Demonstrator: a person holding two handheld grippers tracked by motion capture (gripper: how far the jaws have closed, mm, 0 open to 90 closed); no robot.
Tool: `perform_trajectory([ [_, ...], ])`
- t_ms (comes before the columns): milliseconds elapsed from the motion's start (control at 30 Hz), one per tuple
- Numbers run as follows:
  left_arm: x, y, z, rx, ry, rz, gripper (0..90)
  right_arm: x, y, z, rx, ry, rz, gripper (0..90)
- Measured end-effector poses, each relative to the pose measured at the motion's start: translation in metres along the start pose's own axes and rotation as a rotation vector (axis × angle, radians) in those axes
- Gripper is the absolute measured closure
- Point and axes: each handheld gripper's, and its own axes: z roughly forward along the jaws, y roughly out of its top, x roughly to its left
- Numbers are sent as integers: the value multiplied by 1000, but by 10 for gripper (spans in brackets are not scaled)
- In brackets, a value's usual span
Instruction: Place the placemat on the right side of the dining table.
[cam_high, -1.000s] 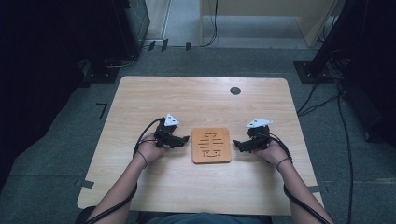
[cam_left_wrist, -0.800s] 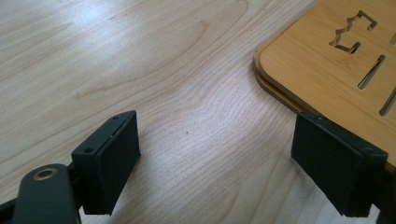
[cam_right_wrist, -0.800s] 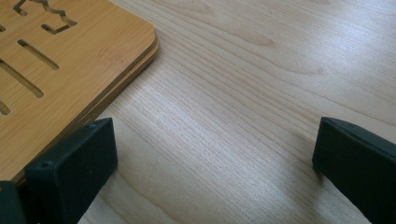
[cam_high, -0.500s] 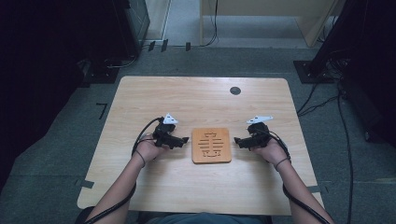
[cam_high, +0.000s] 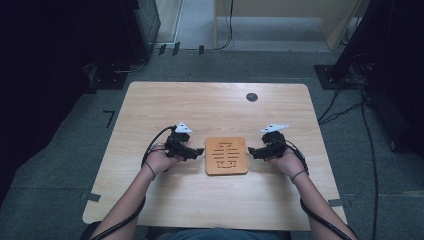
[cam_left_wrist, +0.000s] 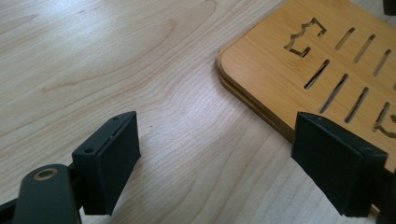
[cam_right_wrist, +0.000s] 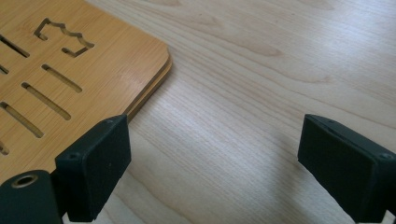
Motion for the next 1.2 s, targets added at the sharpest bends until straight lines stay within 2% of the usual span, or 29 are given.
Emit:
perform_trajectory([
  [467, -4, 2, -1, -9, -15, 15, 148, 6, 2, 2, -4, 23, 0, 98],
  [567, -6, 3, -1, -11, -40, 0, 148, 7, 2, 2, 2, 26, 9, 98],
  [633, -9, 5, -3, -23, -56, 3, 148, 7, 2, 2, 2, 28, 8, 98],
  [700, -11, 6, -3, -24, -54, 15, 148, 7, 2, 2, 1, 29, 7, 98],
  [1200, -12, 4, -1, 3, -45, 24, 147, 12, 3, 4, 6, 32, -11, 99],
])
